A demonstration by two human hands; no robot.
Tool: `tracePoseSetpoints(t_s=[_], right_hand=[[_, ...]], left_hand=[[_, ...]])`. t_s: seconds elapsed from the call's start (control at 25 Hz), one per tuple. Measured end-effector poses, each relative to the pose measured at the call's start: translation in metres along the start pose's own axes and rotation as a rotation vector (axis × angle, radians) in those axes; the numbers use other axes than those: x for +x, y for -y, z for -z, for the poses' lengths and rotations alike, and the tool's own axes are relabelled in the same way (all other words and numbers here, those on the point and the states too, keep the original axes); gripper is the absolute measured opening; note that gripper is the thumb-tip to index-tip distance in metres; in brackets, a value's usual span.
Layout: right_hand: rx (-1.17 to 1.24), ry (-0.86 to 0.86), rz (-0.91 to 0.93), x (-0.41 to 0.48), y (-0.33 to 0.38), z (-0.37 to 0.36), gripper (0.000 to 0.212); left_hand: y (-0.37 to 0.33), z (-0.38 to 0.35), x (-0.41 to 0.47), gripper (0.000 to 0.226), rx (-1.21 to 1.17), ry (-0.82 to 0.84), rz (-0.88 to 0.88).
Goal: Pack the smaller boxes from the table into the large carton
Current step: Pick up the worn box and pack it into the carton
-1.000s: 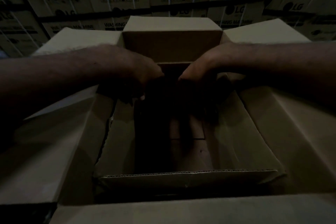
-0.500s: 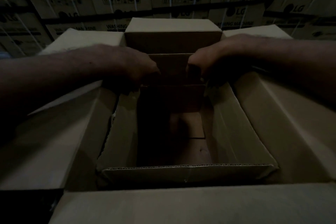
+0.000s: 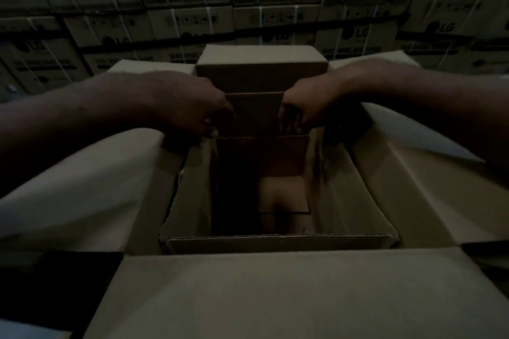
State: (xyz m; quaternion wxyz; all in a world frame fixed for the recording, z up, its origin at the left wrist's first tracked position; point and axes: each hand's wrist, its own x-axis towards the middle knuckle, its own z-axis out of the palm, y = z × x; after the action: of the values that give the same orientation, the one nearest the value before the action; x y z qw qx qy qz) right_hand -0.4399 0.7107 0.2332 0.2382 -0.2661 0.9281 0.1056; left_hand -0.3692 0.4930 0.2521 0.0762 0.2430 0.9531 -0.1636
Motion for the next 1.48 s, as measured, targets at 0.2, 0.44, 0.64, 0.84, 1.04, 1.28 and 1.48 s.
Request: tracePoseSetpoints(t_s=[0.2,0.44,0.64,0.84,1.04,1.28,1.48], right_hand=[[0.119,-0.239,0.113,-0.066,0.020,-0.008,0.036],[0.204,-0.526,0.159,-0.153,0.041,-0.054,0.031],[0.207,-0.779,0.143,-0.211,0.044,-0.101,0.028],[0.202,-0.941,0.152,-0.271,0.025,-0.153,0.029],[0.094,-1.052,0.099,-0.346,-0.013,-0.229,0.031],[0.297,-1.045,-0.032,-0.441,-0.084,-0.331,0.029],[0.722,-1.060,-0.219,-0.487,-0.151,-0.412,0.018]], left_hand=[[-0.015,0.011,-0.043,0.055,-0.059,-0.155,-0.011],[-0.081,0.020,-0.107,0.048,-0.175,-0.417,-0.015],[-0.149,0.026,-0.143,0.050,-0.202,-0.567,0.002],[-0.236,0.045,-0.170,0.049,-0.225,-0.537,-0.012],[-0.357,0.051,-0.170,0.042,-0.204,-0.682,0.044],[-0.520,0.045,-0.135,0.037,-0.374,-0.891,0.137],[-0.632,0.026,-0.076,0.037,-0.740,-0.848,0.063]])
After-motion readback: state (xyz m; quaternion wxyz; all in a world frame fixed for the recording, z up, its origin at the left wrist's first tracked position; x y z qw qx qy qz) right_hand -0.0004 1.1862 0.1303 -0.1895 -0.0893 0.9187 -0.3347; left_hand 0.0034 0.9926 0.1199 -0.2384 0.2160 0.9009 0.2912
